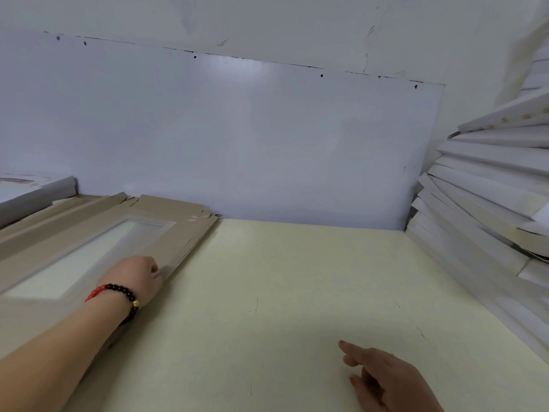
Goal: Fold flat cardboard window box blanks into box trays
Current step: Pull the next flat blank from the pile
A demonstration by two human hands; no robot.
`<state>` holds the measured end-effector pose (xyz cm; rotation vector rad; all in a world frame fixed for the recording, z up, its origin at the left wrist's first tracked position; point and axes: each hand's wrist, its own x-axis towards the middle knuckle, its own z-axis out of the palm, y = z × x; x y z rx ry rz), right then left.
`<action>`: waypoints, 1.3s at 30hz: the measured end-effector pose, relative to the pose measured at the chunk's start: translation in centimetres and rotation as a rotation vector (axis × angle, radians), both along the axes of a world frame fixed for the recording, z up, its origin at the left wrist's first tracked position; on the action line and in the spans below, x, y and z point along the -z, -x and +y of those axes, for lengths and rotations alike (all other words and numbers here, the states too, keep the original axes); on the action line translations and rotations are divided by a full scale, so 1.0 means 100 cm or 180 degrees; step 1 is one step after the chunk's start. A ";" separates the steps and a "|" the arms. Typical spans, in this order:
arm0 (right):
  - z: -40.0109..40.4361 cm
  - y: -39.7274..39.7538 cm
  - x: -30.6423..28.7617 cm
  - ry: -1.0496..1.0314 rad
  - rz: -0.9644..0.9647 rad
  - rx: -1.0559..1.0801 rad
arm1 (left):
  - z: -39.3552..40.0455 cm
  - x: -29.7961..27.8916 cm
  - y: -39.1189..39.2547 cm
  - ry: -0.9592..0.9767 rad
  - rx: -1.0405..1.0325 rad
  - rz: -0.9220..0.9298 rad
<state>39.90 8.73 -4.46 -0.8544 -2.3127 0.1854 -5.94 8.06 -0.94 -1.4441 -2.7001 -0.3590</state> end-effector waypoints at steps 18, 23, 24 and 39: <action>-0.001 0.003 -0.001 0.0068 0.0007 -0.0005 | 0.003 -0.011 -0.010 0.0784 -0.0267 0.0517; -0.002 0.004 -0.003 0.0072 0.0039 -0.0026 | -0.003 -0.024 0.007 0.0999 -0.0424 0.0209; -0.002 0.003 -0.002 0.0059 0.0042 -0.0036 | -0.004 -0.024 0.008 0.1030 -0.0415 0.0155; -0.003 0.003 -0.003 0.0106 0.0031 0.0025 | -0.007 -0.008 -0.051 0.0721 -0.0060 0.0343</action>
